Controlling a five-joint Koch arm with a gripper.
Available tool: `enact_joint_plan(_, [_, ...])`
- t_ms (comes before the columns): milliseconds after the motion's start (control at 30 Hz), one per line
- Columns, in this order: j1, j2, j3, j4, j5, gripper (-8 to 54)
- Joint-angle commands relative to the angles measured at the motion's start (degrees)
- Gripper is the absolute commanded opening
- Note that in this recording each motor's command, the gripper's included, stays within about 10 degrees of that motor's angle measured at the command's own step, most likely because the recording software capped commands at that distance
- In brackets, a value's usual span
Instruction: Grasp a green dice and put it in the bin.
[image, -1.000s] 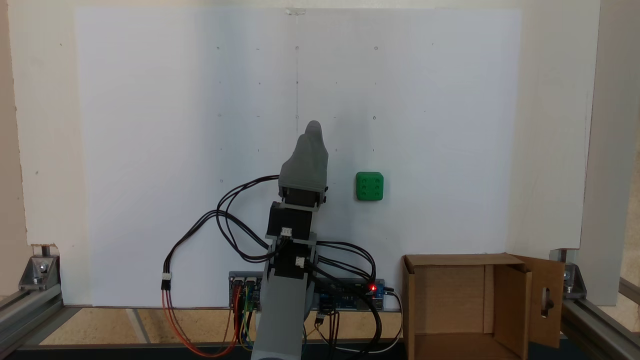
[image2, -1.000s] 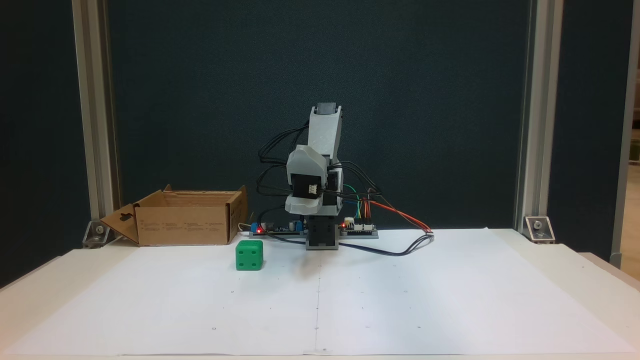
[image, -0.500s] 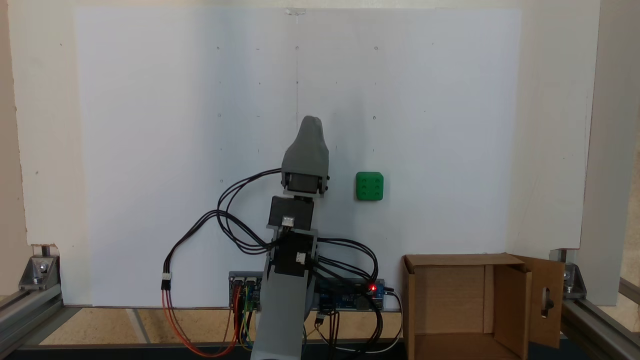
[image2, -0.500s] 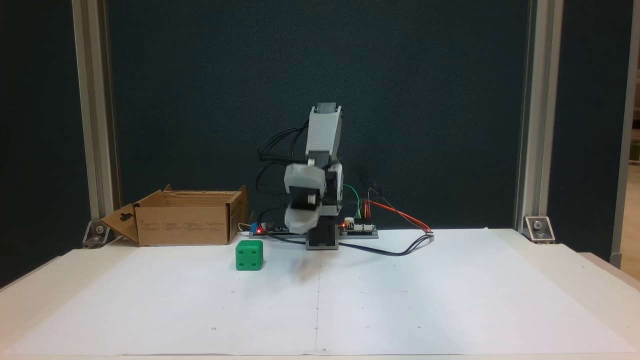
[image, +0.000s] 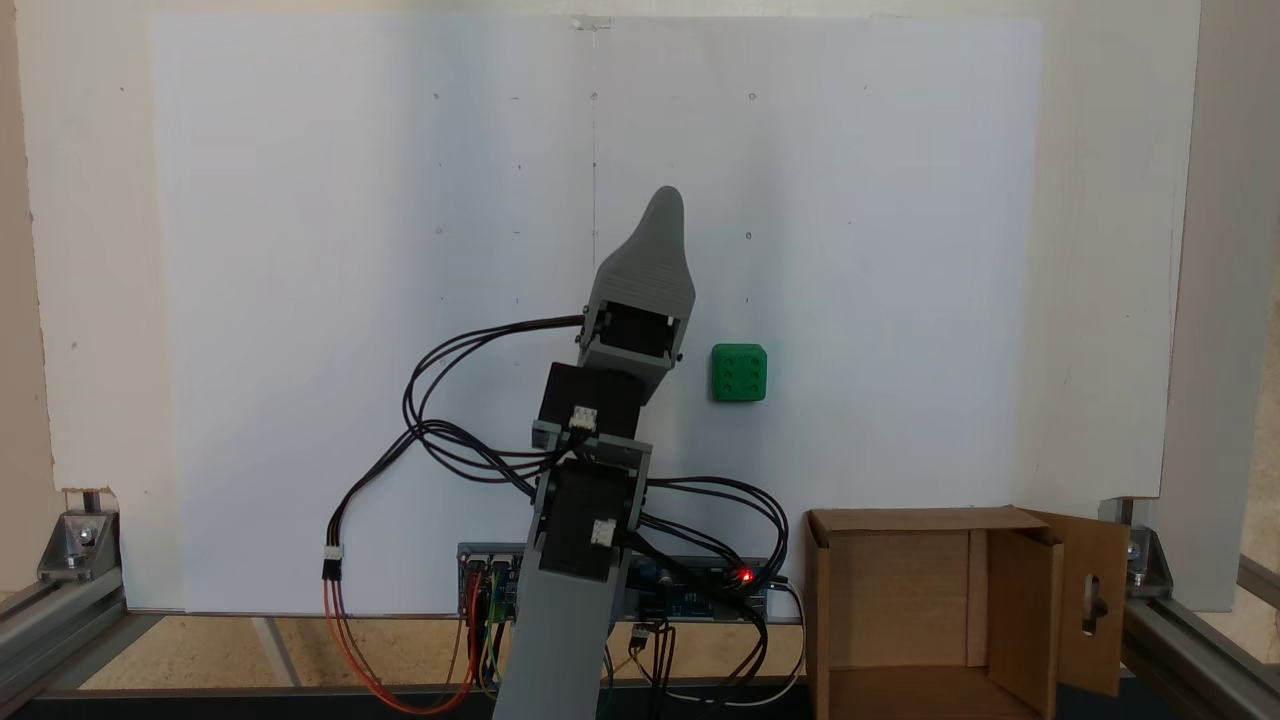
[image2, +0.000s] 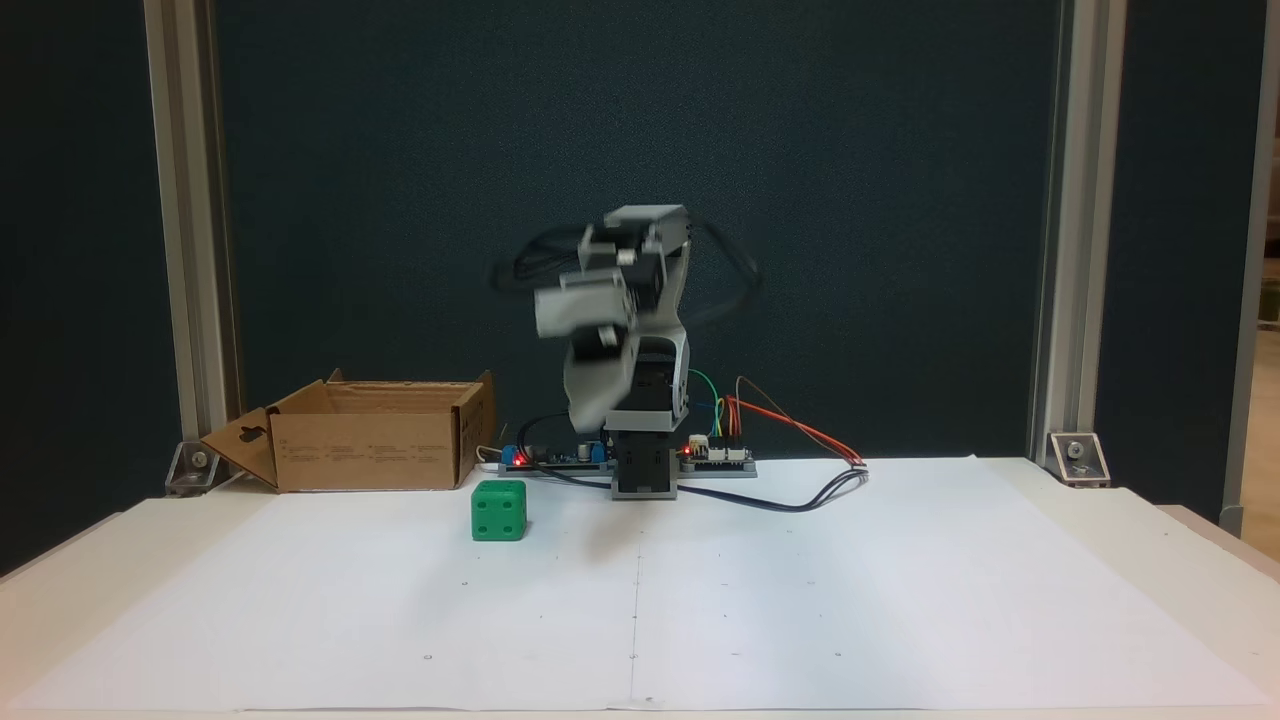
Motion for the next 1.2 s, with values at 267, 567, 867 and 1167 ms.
enact_joint_plan(267, [22.1, 0.8, -15.8, 38.4, -17.2, 50.1])
enact_joint_plan(567, [41.7, -6.2, -22.1, 69.0, -37.2, 50.1])
enact_joint_plan(867, [45.4, -8.7, -22.4, 77.4, -54.0, 50.2])
enact_joint_plan(1167, [45.6, -14.5, -22.5, 70.7, -68.5, 50.1])
